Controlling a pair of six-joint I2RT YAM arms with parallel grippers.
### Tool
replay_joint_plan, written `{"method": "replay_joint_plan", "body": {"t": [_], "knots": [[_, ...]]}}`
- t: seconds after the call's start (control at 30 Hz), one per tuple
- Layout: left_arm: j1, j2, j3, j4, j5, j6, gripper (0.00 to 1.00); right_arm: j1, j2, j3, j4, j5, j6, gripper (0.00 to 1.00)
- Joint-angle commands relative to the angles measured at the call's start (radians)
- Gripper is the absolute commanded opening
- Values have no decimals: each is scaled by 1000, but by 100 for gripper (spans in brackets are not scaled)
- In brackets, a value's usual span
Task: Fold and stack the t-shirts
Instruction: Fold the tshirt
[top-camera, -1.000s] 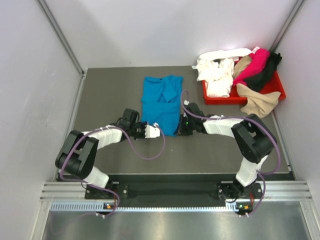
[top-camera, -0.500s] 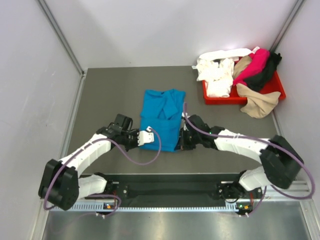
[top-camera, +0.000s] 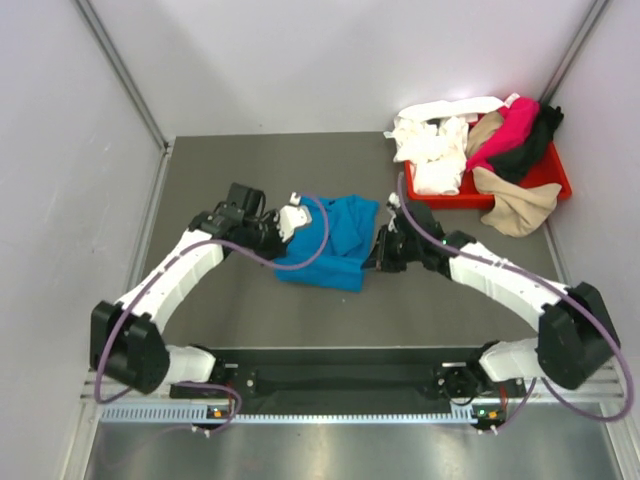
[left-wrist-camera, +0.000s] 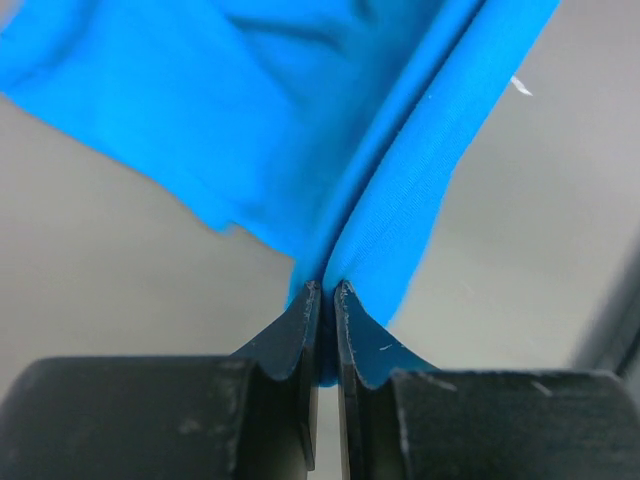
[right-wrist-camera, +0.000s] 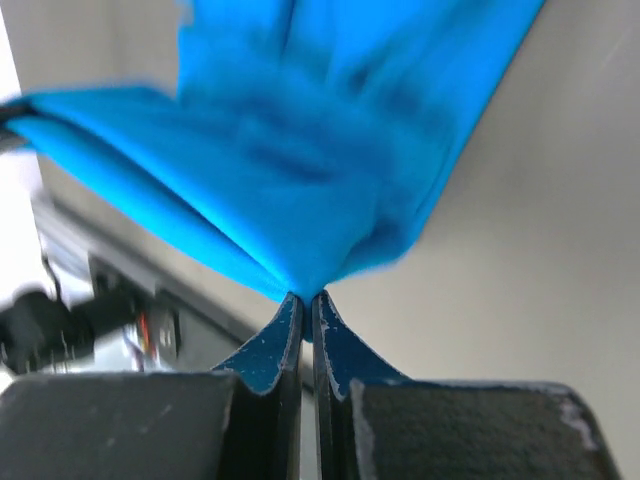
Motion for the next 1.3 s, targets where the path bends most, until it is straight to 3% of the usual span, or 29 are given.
{"method": "replay_joint_plan", "body": {"t": [0.0,0.17,0.4,0.8,0.87,0.9,0.93,0.97,1.0,1.03,1.17,1.27], "knots": [[68,163,129,136,-104,-79,0,-118,110,122,-16,29,-126,0],[129,445,388,185,-115,-130,0,-225,313,298,47,21,-161,0],[131,704,672,237,-115,-153,0,-301,500,479,47,53,-180,0],[126,896,832,288,-122,-178,0,-342,649,591,80,90,-170,0],[122,923,847,309,-125,-190,14,-347,663,601,89,121,-160,6],[120,931,854,326,-133,-201,26,-350,666,602,96,130,-154,19],[119,946,860,363,-150,-228,51,-351,674,613,105,144,-155,32],[120,952,866,380,-159,-246,60,-351,677,620,109,174,-157,42],[120,960,896,390,-171,-266,65,-351,677,628,117,185,-161,53],[125,966,919,394,-197,-308,66,-348,669,642,134,194,-172,54],[193,913,986,357,-102,-438,68,-313,608,656,119,242,-241,58],[240,839,855,400,1,-529,64,-278,557,561,169,231,-262,54]]}}
